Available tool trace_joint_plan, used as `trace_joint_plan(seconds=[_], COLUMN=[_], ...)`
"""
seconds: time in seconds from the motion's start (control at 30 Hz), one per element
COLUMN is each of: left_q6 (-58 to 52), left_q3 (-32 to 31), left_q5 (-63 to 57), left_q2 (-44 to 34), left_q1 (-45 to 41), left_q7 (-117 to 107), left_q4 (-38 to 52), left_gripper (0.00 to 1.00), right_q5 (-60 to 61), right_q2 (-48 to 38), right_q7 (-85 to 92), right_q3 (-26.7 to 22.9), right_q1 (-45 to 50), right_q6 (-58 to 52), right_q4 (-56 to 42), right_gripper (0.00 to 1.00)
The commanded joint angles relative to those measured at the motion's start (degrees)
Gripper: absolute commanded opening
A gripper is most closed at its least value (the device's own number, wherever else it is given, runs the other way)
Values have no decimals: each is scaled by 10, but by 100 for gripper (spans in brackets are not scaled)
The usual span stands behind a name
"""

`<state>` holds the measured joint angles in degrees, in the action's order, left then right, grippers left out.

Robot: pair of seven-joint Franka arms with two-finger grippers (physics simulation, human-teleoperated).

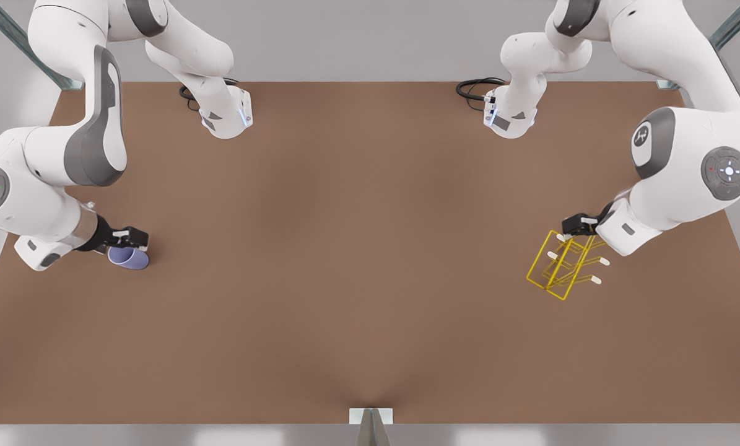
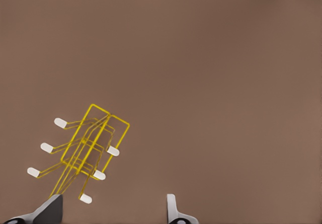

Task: Place the cup on the cup holder

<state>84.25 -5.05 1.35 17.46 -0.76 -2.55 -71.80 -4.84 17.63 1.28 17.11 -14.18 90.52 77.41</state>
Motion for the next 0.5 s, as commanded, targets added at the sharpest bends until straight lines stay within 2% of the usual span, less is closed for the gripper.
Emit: trace_joint_plan(seconds=[0.0, 0.17, 0.27, 0.37, 0.47], left_q6=[26, -7, -41, -18, -15], left_q3=[0, 2, 0, 0, 0], left_q5=[2, 27, 26, 25, -6], left_q2=[1, -3, -3, 24, 26], left_q1=[-1, 14, 7, -6, -27], left_q7=[-55, -69, -76, -76, -77], left_q4=[2, -8, -33, -44, -44], left_gripper=[100, 100, 100, 100, 100], right_q5=[0, -3, -11, -10, -7], right_q2=[0, 30, 27, 13, 10], right_q7=[8, 7, 4, 7, -2], right_q3=[0, 0, -5, -3, 1], right_q1=[-1, 11, 3, -24, -8], right_q6=[19, 69, 41, 23, 25], right_q4=[-2, 5, 26, 27, 49], right_gripper=[100, 100, 100, 100, 100])
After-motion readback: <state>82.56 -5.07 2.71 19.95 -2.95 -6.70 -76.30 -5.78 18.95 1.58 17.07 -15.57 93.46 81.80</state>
